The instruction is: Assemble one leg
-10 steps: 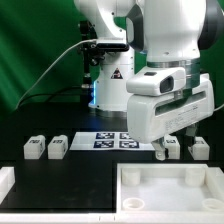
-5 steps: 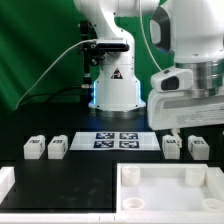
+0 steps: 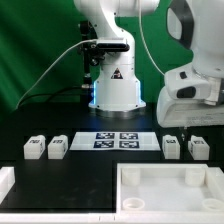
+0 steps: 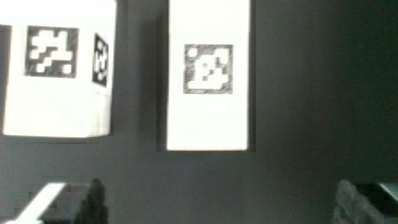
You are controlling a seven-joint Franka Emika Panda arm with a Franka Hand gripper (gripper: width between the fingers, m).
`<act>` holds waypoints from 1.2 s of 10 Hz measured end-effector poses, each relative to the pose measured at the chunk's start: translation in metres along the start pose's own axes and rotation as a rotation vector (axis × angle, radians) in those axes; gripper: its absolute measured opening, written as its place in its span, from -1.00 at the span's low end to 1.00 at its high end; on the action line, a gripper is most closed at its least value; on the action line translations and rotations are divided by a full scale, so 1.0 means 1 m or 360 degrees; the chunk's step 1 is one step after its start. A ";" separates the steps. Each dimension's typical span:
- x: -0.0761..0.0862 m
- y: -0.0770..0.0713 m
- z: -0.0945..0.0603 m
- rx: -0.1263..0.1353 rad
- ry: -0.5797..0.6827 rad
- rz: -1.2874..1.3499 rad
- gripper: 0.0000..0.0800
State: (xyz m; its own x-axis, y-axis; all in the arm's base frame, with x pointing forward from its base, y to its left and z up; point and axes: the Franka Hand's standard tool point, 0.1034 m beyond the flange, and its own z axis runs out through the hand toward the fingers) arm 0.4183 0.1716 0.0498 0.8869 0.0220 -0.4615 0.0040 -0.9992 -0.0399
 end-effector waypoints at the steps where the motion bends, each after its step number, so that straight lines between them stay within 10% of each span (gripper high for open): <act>1: -0.003 -0.002 -0.001 -0.0020 -0.0186 -0.0006 0.62; 5: 0.000 0.001 0.007 -0.0044 -0.0636 -0.0017 0.62; 12: -0.015 -0.003 0.047 -0.0076 -0.0690 0.0005 0.62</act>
Offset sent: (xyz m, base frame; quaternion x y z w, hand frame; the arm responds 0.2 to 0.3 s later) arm 0.0000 0.0000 0.0000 0.0000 -0.2667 0.0000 0.9638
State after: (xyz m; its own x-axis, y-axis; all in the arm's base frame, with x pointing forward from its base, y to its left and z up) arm 0.3837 0.1757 0.0150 0.6112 0.0207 -0.7912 0.0320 -0.9995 -0.0015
